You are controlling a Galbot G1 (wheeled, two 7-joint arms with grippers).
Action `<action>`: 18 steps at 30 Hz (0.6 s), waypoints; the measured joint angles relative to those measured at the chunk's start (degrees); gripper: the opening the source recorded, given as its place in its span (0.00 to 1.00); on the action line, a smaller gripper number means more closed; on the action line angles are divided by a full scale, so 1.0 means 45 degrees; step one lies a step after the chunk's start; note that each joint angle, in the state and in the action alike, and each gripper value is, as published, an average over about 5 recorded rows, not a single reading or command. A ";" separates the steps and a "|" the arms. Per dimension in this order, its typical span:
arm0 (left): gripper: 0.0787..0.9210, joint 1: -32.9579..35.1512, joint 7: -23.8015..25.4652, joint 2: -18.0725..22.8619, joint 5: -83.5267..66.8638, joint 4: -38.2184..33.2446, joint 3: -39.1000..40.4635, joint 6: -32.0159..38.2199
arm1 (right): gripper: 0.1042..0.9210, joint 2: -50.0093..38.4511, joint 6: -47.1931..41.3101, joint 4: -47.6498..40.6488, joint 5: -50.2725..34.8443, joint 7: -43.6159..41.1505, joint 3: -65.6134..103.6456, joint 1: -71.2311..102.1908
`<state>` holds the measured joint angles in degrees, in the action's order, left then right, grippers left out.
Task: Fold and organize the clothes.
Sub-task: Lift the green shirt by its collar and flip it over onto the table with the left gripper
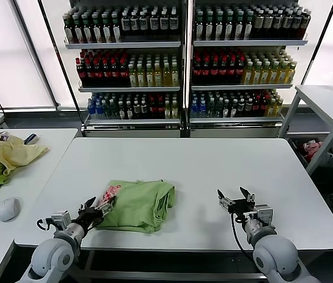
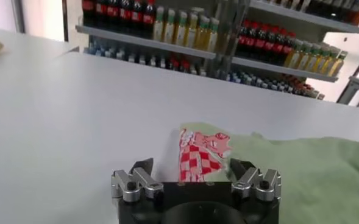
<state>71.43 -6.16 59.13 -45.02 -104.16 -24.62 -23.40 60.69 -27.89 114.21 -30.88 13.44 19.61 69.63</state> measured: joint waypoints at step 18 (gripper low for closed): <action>0.26 -0.0005 0.0350 0.0492 -0.2421 0.0241 -0.0362 0.0005 | 0.88 0.0035 -0.0032 0.0270 0.0097 0.0036 0.0099 0.0179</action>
<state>71.40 -4.59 61.35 -55.91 -103.07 -26.25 -23.38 60.84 -28.04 115.42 -30.44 13.60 20.06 70.43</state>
